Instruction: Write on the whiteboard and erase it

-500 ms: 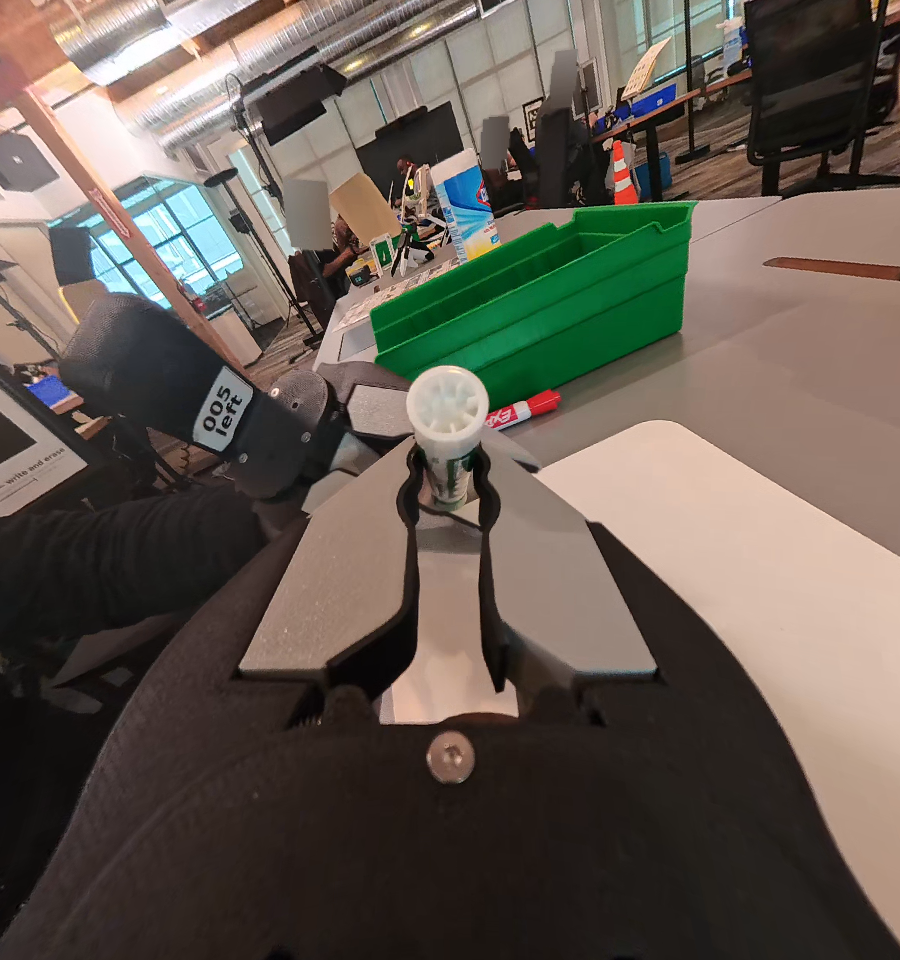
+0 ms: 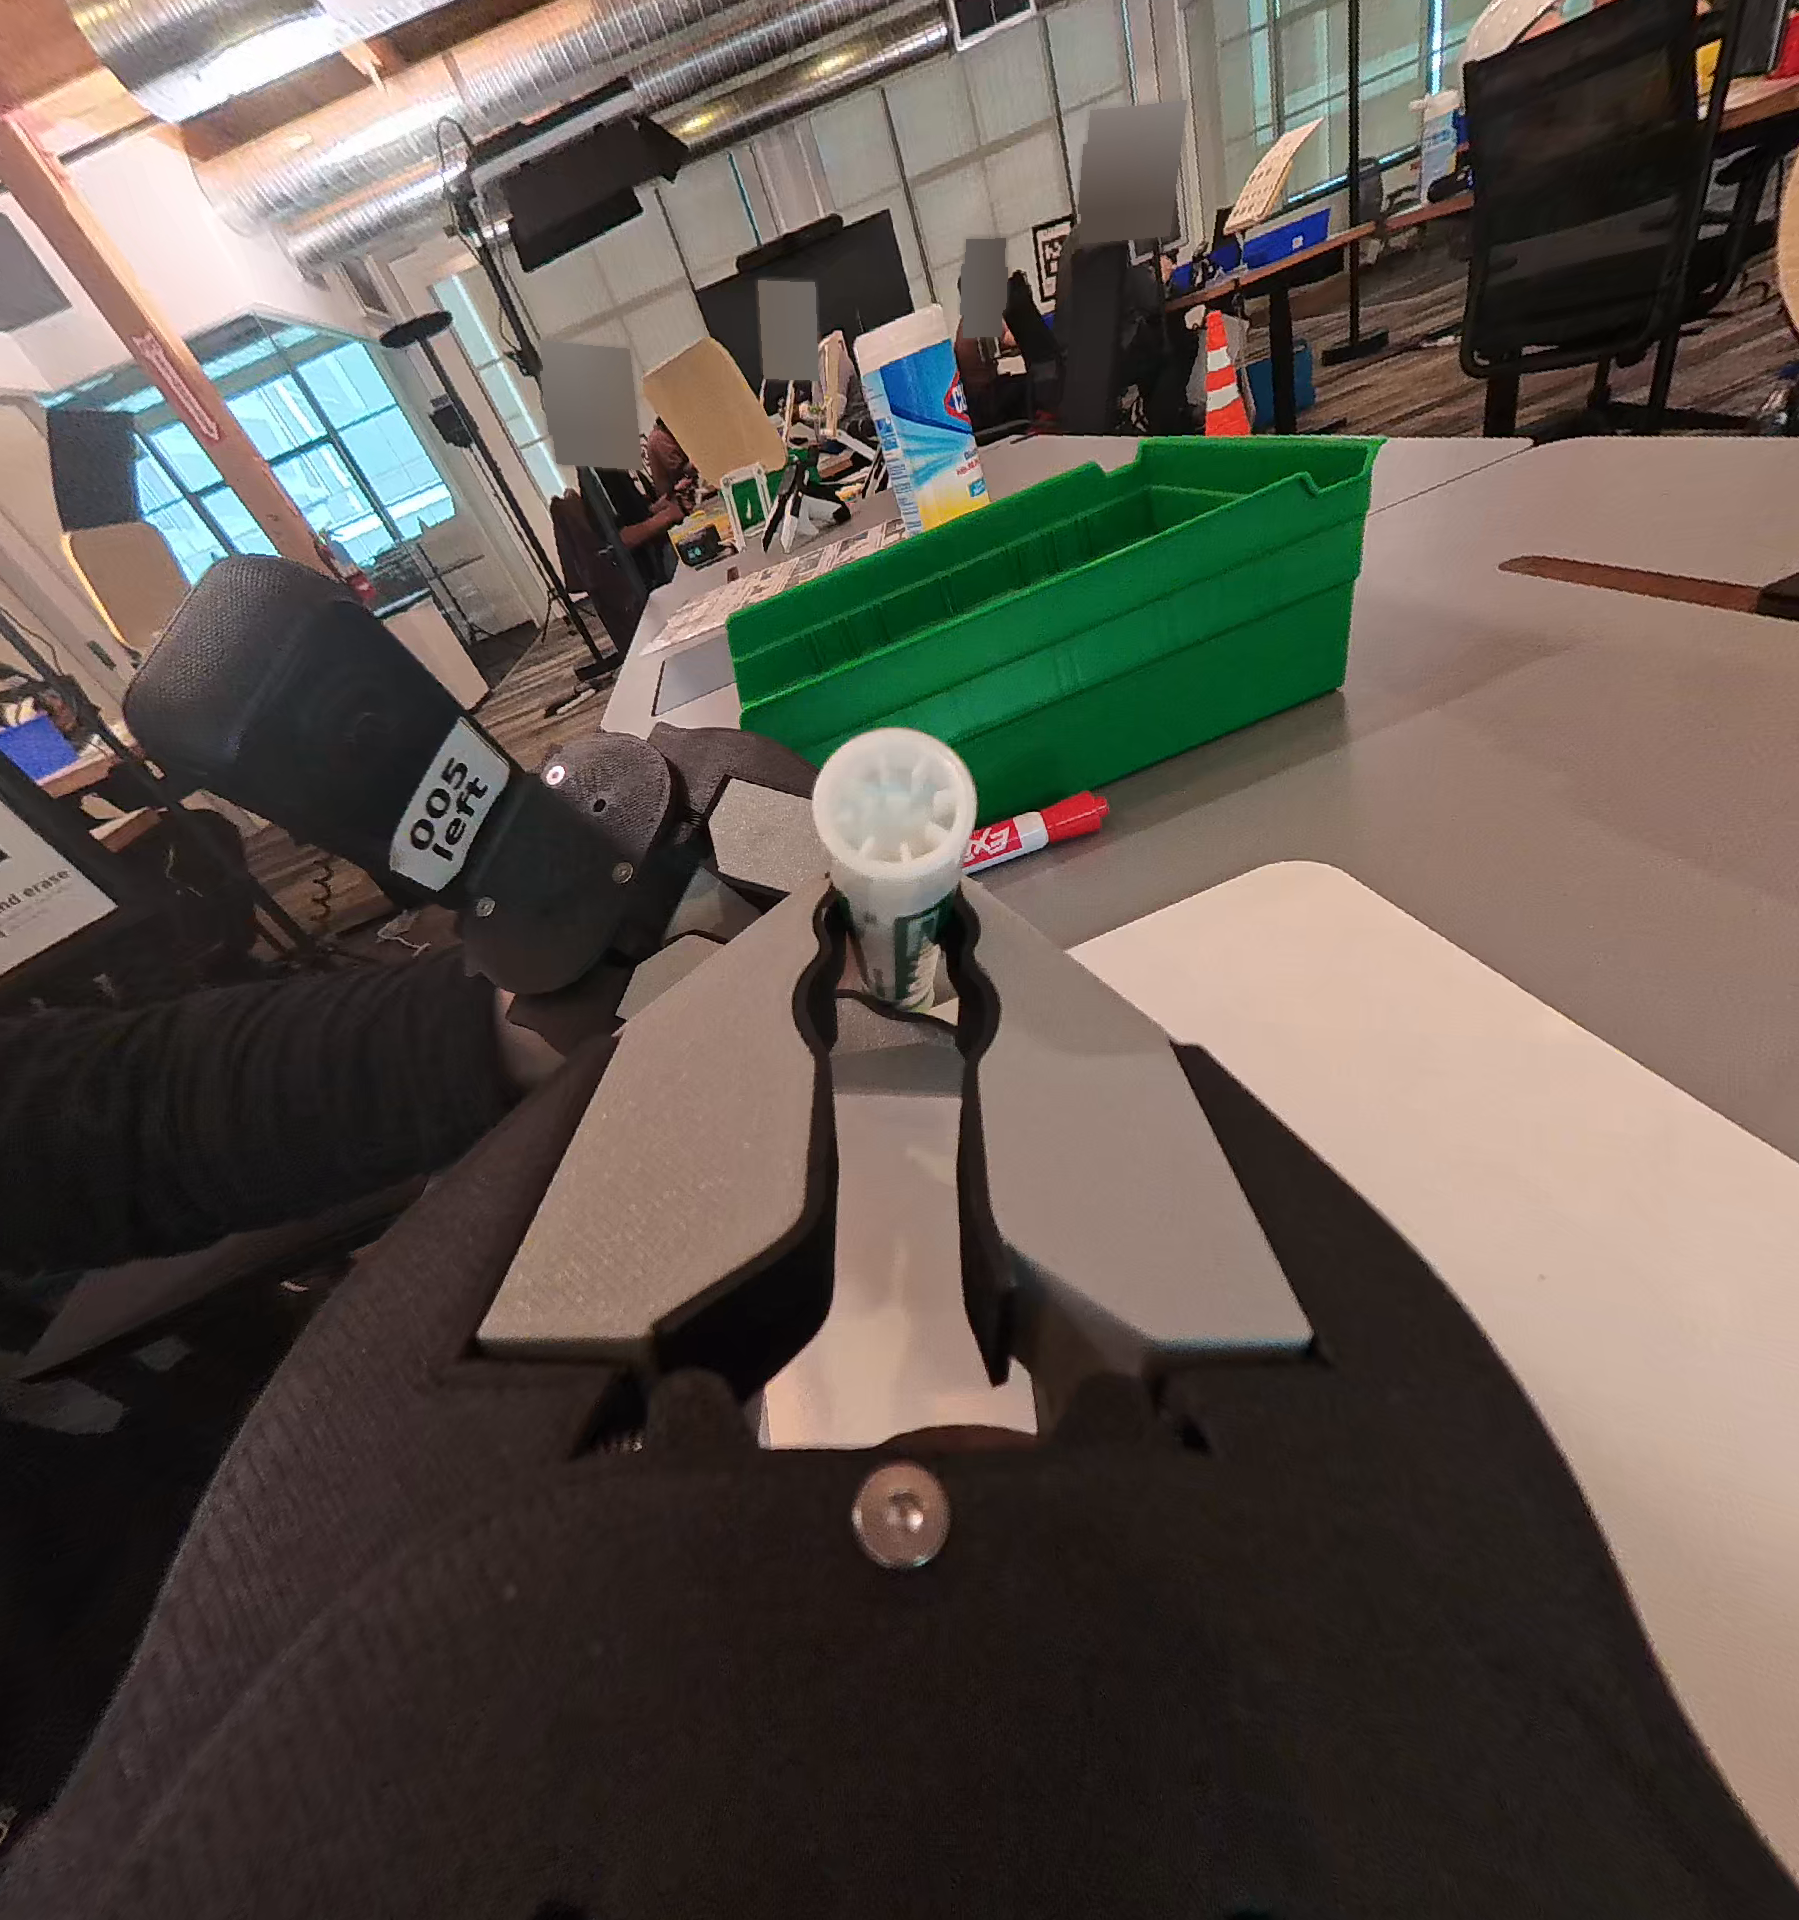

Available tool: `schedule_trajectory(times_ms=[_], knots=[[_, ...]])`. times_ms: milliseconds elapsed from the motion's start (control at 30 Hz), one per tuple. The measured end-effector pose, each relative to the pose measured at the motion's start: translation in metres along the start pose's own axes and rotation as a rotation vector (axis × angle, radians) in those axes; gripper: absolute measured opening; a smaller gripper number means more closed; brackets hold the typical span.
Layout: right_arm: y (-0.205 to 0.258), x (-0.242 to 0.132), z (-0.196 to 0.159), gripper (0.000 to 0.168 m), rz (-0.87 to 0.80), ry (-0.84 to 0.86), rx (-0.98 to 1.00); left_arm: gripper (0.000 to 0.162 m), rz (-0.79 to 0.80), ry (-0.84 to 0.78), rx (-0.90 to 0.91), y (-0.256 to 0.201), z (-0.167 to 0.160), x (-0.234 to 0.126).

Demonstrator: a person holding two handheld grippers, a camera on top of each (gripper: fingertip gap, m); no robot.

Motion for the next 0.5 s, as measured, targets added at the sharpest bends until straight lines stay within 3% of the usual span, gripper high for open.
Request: schedule_trajectory(times_ms=[133,267,333,500], knots=[[0.0006,0.0011,-0.0005,0.015,-0.007,0.006,-0.011,0.015,0.006,0.009,0.003,-0.0001,-0.0019,0.001],[0.0018,-0.0019,0.0019,0.015,0.004,-0.018,-0.01,0.027,0.008,0.068,-0.007,0.0002,-0.0076,0.0066],[0.0024,-0.0032,0.0025,0.015,0.012,-0.025,-0.01,0.011,0.011,0.055,0.007,-0.001,-0.006,0.0054],[0.0043,-0.0031,0.0038,0.015,0.013,-0.032,-0.024,0.011,0.005,0.057,0.004,-0.0001,-0.005,0.0047]])
Point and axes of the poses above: each gripper's, where its closed fingertips meet, x out along the fingers, z out of its top, y = z × x across the jaws, the point moved 6 cm from there along -x, back along the fingers, and after that the axes turned 9 degrees about y, right-handed, at the moved point
